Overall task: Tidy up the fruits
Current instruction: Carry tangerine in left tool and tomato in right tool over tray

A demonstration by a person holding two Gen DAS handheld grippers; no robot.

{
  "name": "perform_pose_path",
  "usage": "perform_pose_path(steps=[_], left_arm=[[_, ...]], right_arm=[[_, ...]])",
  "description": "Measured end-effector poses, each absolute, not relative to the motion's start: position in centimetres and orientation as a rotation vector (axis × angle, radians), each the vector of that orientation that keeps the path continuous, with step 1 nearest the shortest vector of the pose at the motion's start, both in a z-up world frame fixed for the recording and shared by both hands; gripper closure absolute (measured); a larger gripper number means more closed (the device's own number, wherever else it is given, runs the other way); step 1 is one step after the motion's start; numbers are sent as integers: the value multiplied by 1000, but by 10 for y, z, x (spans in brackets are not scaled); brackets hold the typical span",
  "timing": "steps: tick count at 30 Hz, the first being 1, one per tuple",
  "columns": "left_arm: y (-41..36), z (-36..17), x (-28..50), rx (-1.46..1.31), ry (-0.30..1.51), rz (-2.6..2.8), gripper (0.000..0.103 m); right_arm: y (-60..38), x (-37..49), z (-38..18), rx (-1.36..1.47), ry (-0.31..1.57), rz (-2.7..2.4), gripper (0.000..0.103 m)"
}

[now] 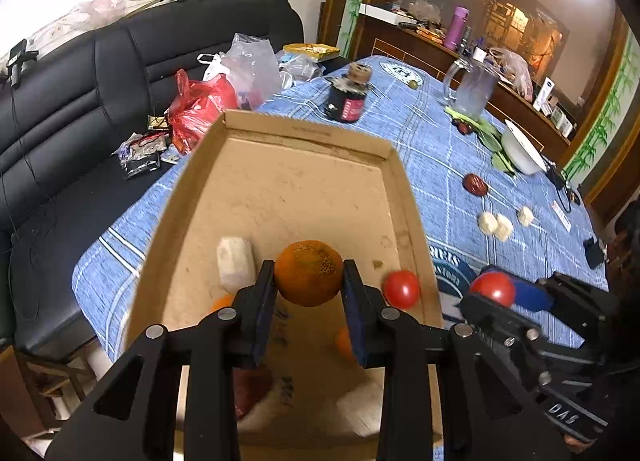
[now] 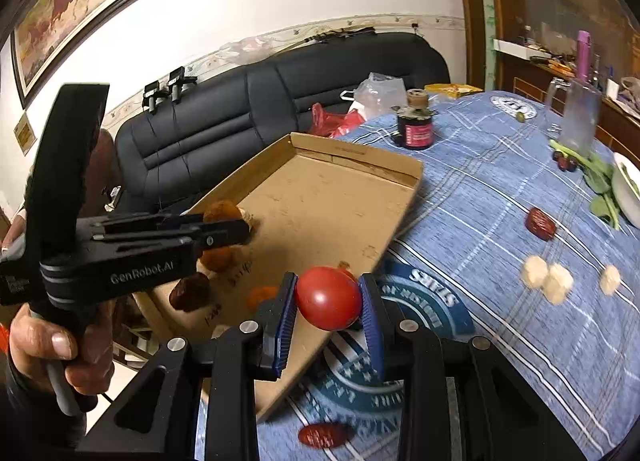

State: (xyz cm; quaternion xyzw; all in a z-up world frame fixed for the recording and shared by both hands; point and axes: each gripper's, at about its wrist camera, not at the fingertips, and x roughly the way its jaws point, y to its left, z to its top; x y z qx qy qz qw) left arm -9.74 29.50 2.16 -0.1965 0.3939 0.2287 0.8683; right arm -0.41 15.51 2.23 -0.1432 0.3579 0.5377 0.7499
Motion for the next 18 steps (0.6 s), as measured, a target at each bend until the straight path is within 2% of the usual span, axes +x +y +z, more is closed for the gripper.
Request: perform_pose_path(steps=[8, 18], left_arm=[[340, 23, -78, -433, 846, 522, 73], [361, 4, -48, -414, 931, 548, 73]], right_arm=[[202, 11, 11, -368, 812, 1206, 72], [245, 18, -19, -480, 853, 1216, 72]])
